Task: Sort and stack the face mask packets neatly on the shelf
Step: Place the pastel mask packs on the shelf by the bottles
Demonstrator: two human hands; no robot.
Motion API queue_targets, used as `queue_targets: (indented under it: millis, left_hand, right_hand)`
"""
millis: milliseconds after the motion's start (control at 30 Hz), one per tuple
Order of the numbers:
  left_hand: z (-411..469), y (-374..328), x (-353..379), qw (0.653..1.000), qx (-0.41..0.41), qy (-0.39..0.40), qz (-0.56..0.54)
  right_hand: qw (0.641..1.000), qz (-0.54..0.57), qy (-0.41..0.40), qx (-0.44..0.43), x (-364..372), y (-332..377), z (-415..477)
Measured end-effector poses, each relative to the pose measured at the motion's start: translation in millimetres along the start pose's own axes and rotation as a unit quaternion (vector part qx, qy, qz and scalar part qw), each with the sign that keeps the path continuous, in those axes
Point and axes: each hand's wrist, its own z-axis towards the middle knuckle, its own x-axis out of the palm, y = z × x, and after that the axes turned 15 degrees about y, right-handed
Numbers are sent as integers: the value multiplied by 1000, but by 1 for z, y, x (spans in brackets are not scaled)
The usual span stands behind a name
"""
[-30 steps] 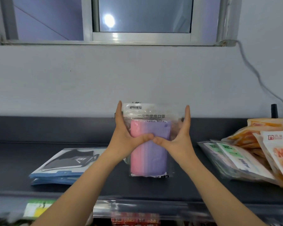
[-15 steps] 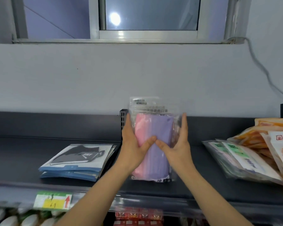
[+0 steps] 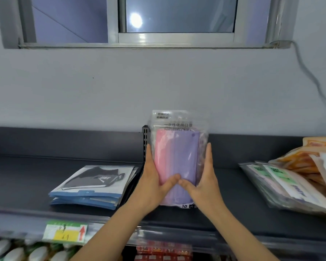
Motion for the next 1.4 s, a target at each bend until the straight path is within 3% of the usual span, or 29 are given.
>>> queue_targets:
  millis: [133,367,533,800,1100,1300,1400]
  left_hand:
    - [-1,-2,-18,998,5,-8,57]
    - [-13,-37,-88,968,16,-191,164]
    - [-32,-20,-160,962,-26,-163,216]
    - [-96,62,-281,941,-132,-175,258]
    - [-143,195,-433,932,-266,-60,237]
    - [-150,271,-500,932,-278,7,232]
    - [-155,294,-522,927,-287,107,217]
  right_hand:
    - [999,25,11,16,6,9,9]
    - [996,44,-67,-45,40,70,46]
    - [996,26,-37,-73,109,98,79]
    - [994,-13,73,-75,257,137,124]
    - [984,15,161,80,450,159,185]
    - [971,28,173,163,537,156,221]
    - [942,44,247,225,565,144,231]
